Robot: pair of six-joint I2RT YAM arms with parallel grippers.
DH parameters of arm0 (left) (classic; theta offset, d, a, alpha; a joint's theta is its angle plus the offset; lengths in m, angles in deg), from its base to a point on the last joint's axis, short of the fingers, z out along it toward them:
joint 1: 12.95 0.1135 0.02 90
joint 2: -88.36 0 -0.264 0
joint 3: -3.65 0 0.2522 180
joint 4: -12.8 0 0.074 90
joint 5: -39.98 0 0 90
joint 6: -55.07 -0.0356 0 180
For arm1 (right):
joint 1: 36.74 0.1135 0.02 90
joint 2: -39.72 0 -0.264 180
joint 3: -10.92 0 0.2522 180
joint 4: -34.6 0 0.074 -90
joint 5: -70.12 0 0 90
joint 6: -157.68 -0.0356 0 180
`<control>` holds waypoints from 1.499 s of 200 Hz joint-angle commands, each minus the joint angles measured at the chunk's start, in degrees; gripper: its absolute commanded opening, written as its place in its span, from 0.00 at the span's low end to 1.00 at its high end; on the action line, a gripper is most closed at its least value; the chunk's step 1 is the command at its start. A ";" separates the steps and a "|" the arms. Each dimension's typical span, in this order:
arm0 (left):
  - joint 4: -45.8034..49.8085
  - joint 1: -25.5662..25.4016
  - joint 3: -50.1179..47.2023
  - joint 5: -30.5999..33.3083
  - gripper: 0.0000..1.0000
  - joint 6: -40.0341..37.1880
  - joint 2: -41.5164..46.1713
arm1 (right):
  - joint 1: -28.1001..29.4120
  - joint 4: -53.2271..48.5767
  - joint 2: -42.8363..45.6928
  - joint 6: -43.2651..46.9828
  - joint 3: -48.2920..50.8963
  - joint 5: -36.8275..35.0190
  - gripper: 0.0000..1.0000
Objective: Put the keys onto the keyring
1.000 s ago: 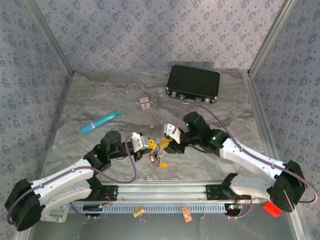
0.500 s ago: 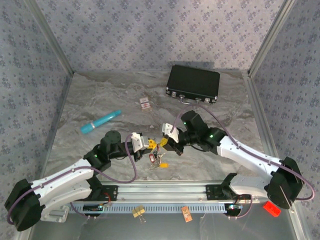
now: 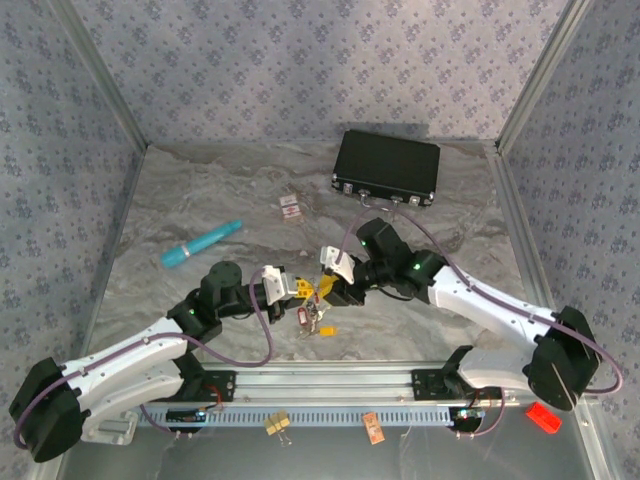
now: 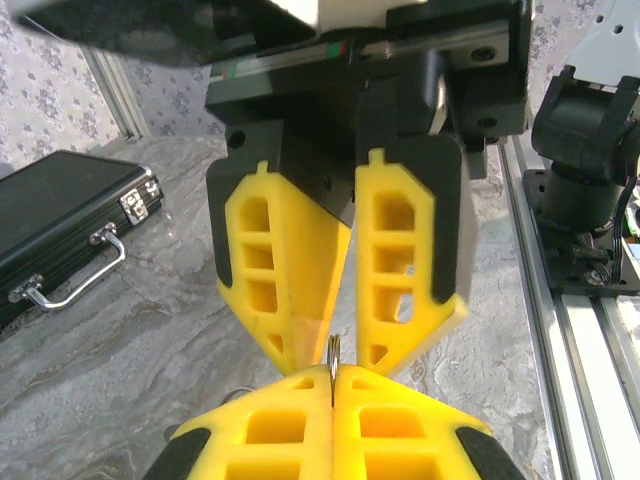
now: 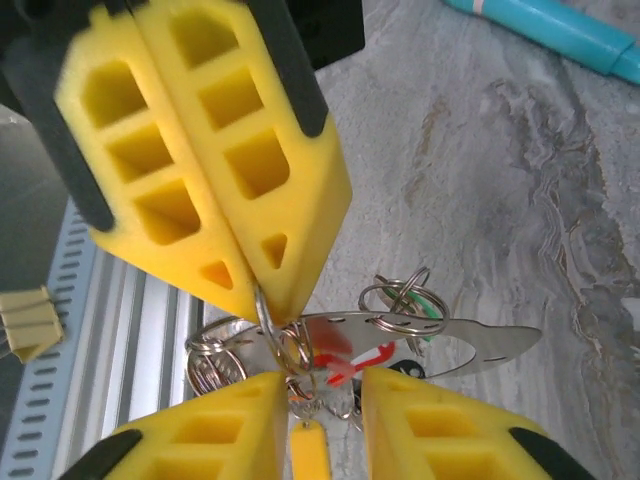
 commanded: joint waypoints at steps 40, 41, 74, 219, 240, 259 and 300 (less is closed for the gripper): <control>-7.17 -0.31 -1.10 -1.36 0.00 2.58 -0.98 | -0.49 7.73 8.28 -0.24 5.19 -2.29 0.33; -7.19 -0.32 -1.13 -1.35 0.00 2.59 -1.02 | -0.48 7.87 8.40 -0.22 5.24 -2.30 0.33; -7.94 -0.25 -1.41 -0.92 0.00 3.42 -0.89 | -0.47 12.43 10.25 -2.01 7.66 -2.53 0.33; -11.24 -0.35 -2.32 -1.43 0.00 5.65 -1.14 | 1.02 17.99 5.96 -3.75 8.54 -0.03 0.23; -11.21 -0.42 -2.30 -1.43 0.00 5.60 -0.99 | 1.01 18.13 5.17 -3.58 7.92 0.65 0.13; -10.93 -0.34 -2.27 -1.02 0.00 5.79 -0.89 | 1.01 17.59 4.61 -3.19 7.26 1.28 0.00; -2.79 -0.39 -0.39 2.73 0.35 2.98 0.35 | 0.98 8.13 4.84 1.20 3.20 -1.94 0.00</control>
